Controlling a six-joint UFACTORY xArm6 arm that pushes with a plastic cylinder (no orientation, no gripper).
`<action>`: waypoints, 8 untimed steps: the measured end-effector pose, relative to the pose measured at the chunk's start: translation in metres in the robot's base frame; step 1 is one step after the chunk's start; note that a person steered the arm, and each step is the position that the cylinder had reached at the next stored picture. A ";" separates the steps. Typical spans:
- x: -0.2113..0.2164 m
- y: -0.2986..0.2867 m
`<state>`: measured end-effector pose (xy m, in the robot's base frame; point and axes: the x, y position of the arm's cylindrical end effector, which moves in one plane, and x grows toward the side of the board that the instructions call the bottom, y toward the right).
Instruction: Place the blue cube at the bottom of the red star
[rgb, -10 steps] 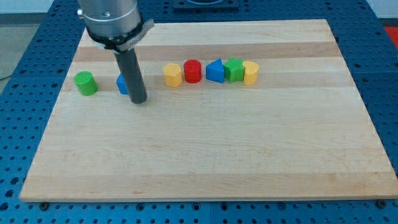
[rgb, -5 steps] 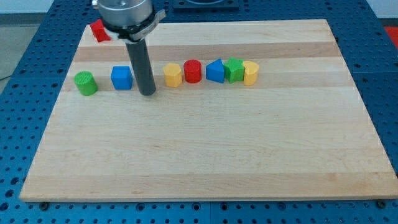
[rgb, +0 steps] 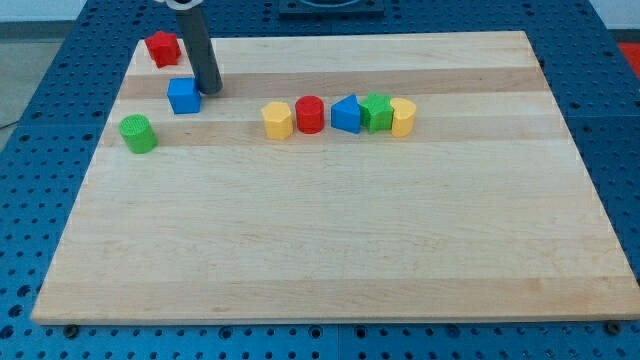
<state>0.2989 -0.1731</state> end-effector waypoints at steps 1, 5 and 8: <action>0.020 0.018; 0.030 -0.024; -0.025 -0.067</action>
